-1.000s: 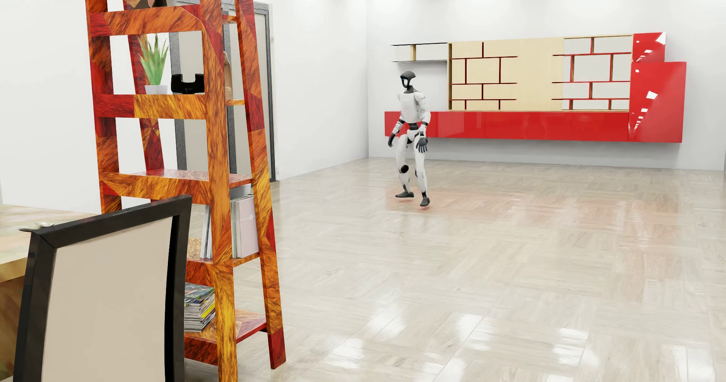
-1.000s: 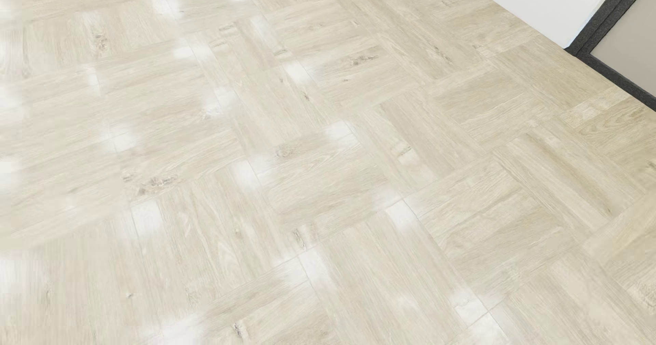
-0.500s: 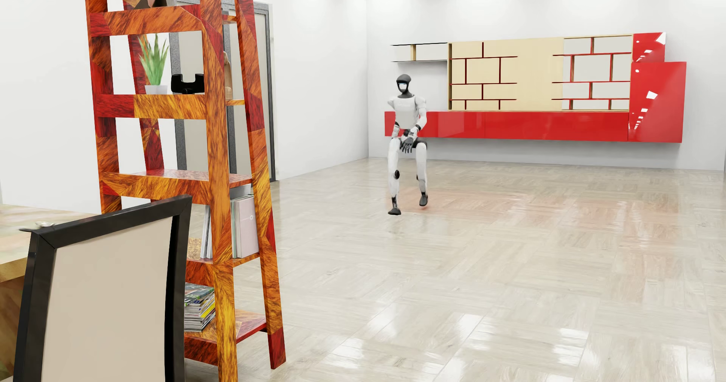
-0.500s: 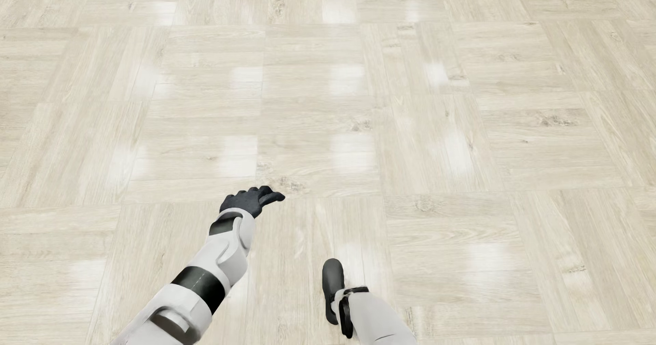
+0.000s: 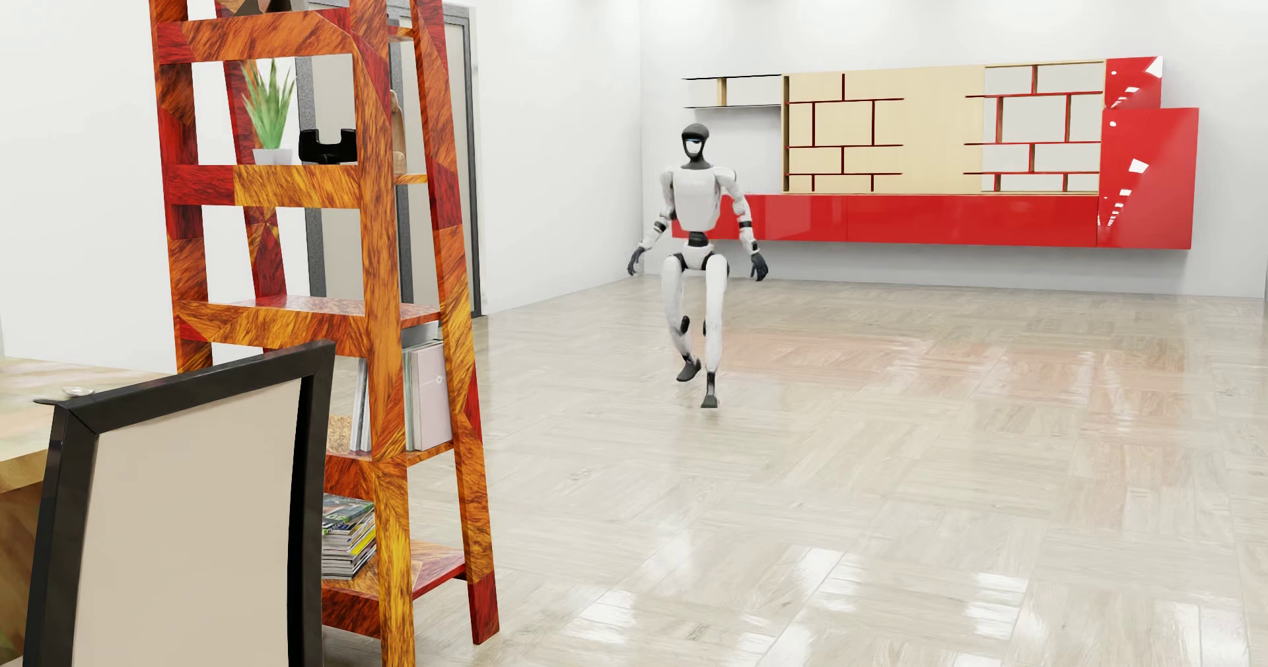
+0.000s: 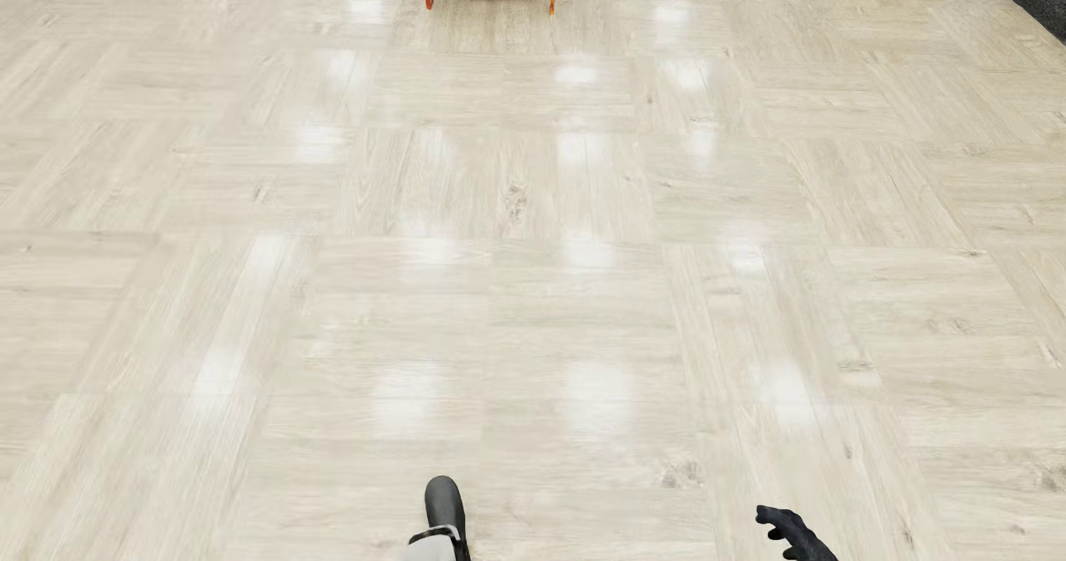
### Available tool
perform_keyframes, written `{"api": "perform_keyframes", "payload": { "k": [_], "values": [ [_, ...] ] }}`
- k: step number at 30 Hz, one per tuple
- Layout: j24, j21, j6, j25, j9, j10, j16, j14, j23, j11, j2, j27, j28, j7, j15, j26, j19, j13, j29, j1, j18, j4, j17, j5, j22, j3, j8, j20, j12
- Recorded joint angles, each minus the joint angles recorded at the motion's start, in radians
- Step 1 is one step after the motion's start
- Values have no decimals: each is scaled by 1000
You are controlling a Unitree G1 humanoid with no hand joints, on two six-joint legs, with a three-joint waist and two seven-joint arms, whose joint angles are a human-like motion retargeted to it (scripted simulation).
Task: Walk towards the shelves
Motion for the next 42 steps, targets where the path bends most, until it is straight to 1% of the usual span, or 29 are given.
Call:
{"api": "perform_keyframes", "payload": {
  "k": [1, 3, 4, 6, 9, 11, 13, 14, 15, 16, 18, 19, 21, 23, 24, 26, 27, 28, 29, 30, 31, 32, 33, 34, 35, 37, 38, 40, 42],
  "values": [
    [19, -37, -12, 11, 1, 139, -47, 16, -17, 143, -10, 20, 38, 9, 135, 17, 10, 1, -26, 2, 14, -17, 5, -53, -4, 13, 15, 40, -20],
    [56, -102, -40, 56, 13, 327, -82, -167, -23, 562, -164, 50, 50, 41, 536, 43, 32, 36, -86, 65, 13, -72, 50, -163, 44, 21, 12, 14, -164],
    [83, -89, -54, 53, 19, 343, -80, -239, 3, 736, -281, 62, 19, 56, 578, 36, 7, 42, -69, 129, 9, -107, 54, -221, 73, 10, -4, -45, -259],
    [164, -25, -78, -19, 25, 273, -52, -317, 89, 869, -505, 88, -37, 52, 415, -12, -53, 45, 39, 286, 0, -186, 40, -229, 120, -28, -27, -204, -470],
    [266, -75, -80, -63, 16, 111, -43, -394, 204, 559, -730, 160, -76, -18, 285, -71, 1, 62, 55, 528, -17, -275, 92, -173, 113, -80, -118, -412, -799],
    [277, -135, -69, -38, 5, 78, -40, -478, 223, 110, -797, 167, -61, -91, 328, -126, 49, 81, 29, 642, -33, -289, 128, -95, -1, -119, -55, -481, -969],
    [241, -171, -64, -26, -3, 50, -32, -544, 229, -282, -791, 169, 14, -159, 367, -181, 47, 121, 39, 770, -56, -276, 154, -83, -140, -149, -48, -503, -1058],
    [218, -174, -65, -36, -3, 73, -18, -538, 241, -280, -786, 179, 51, -169, 360, -198, 18, 138, 56, 828, -72, -265, 158, -105, -203, -156, -132, -504, -1060],
    [206, -165, -65, -57, 0, 143, 6, -474, 260, -155, -792, 191, 73, -171, 399, -202, -62, 147, 76, 861, -85, -242, 159, -118, -259, -161, -200, -500, -1036],
    [204, -146, -60, -84, 6, 274, 37, -341, 286, 2, -808, 201, 81, -171, 423, -192, -135, 148, 93, 858, -90, -205, 159, -108, -306, -167, -200, -491, -985],
    [180, -95, -43, -144, 24, 704, 73, 31, 329, 207, -762, 202, 87, -162, 275, -134, -163, 126, 131, 704, -157, -118, 146, -65, -339, -161, -204, -441, -829],
    [153, -70, -31, -166, 32, 895, 73, 63, 332, 226, -703, 185, 79, -154, 202, -90, -152, 107, 146, 577, -132, -69, 136, -33, -301, -147, -207, -416, -758],
    [132, -46, -12, -174, 35, 1039, 64, -83, 302, 170, -552, 136, 22, -131, 110, 17, -132, 58, 128, 316, -10, -37, 112, 30, -124, -102, -185, -412, -659],
    [183, -9, -11, -180, 27, 861, 87, -166, 265, 130, -409, 88, -107, -65, 32, 83, -117, 3, 102, 127, 15, -48, 89, 71, 69, -58, -141, -477, -549],
    [212, 28, -14, -185, 21, 686, 113, -179, 239, 142, -349, 54, -198, -33, -18, 76, -120, -25, 105, 65, 11, -56, 75, 81, 118, -40, -133, -508, -474],
    [198, 116, -16, -168, 7, 211, 149, -134, 155, 195, -231, -51, -312, -5, -134, 31, -129, -57, 111, 21, -64, -74, 35, 97, 107, -16, -120, -435, -283],
    [161, 158, -13, -143, 0, 11, 140, -95, 102, 242, -174, -99, -300, -1, -176, 18, -124, -60, 105, 29, -131, -76, 11, 95, 71, -9, -113, -336, -173],
    [128, 182, -9, -108, -4, -30, 107, -1, 49, 347, -144, -132, -251, 33, -165, 11, -108, -55, 100, 28, -94, -62, -15, 75, 37, -4, -108, -237, -76],
    [112, 177, -11, -65, 1, 96, 63, 144, 0, 523, -161, -138, -186, 47, -64, 13, -64, -47, 91, -3, 4, -49, -32, 40, 23, 3, -89, -167, -20],
    [116, 134, -20, -22, 12, 273, 28, 104, -30, 726, -219, -116, -129, 39, 124, 29, 54, -38, 53, -37, 76, -45, -21, 9, 41, 9, -54, -134, -21],
    [142, 67, -32, 10, 25, 405, 15, 19, -29, 898, -295, -71, -103, 32, 279, 61, 177, -30, -32, -53, 72, -39, 24, -10, 79, 16, -30, -127, -75],
    [186, 9, -42, 25, 36, 456, 15, -40, 4, 1011, -369, -18, -115, 23, 309, 89, 200, -32, -141, -40, 58, -44, 76, -53, 111, 22, -48, -138, -162],
    [241, -13, -50, 20, 43, 438, 17, -66, 60, 1057, -438, 27, -130, 7, 255, 93, 173, -45, -212, -6, 41, -64, 102, -107, 109, 19, -82, -156, -263],
    [282, 0, -58, -4, 45, 384, 11, -69, 125, 1043, -499, 46, -109, -15, 207, 73, 130, -60, -204, 37, 25, -95, 97, -165, 62, 12, -127, -173, -356],
    [290, 27, -64, -40, 45, 320, -3, -67, 180, 977, -552, 41, -50, -40, 158, 17, 79, -65, -148, 81, 8, -127, 72, -210, -12, 4, -165, -179, -428],
    [226, 52, -73, -91, 40, 211, -30, -67, 226, 691, -607, 27, 44, -89, 110, -147, 91, -52, -48, 157, -23, -170, 22, -243, -159, -14, -196, -195, -535],
    [198, 45, -75, -94, 35, 174, -32, -68, 232, 483, -596, 35, 47, -119, 131, -205, 114, -48, -17, 181, -38, -184, 10, -245, -242, -23, -202, -222, -578],
    [188, 6, -83, -79, 25, 136, -26, -71, 232, 248, -525, 75, 28, -185, 153, -273, 62, -44, 18, 201, -64, -209, 12, -242, -402, -40, -254, -273, -659],
    [175, -31, -89, -71, 22, 147, -34, -80, 266, 170, -458, 141, 44, -230, 114, -300, 7, -64, 8, 199, -89, -218, 38, -231, -508, -50, -334, -272, -693]
  ]
}}
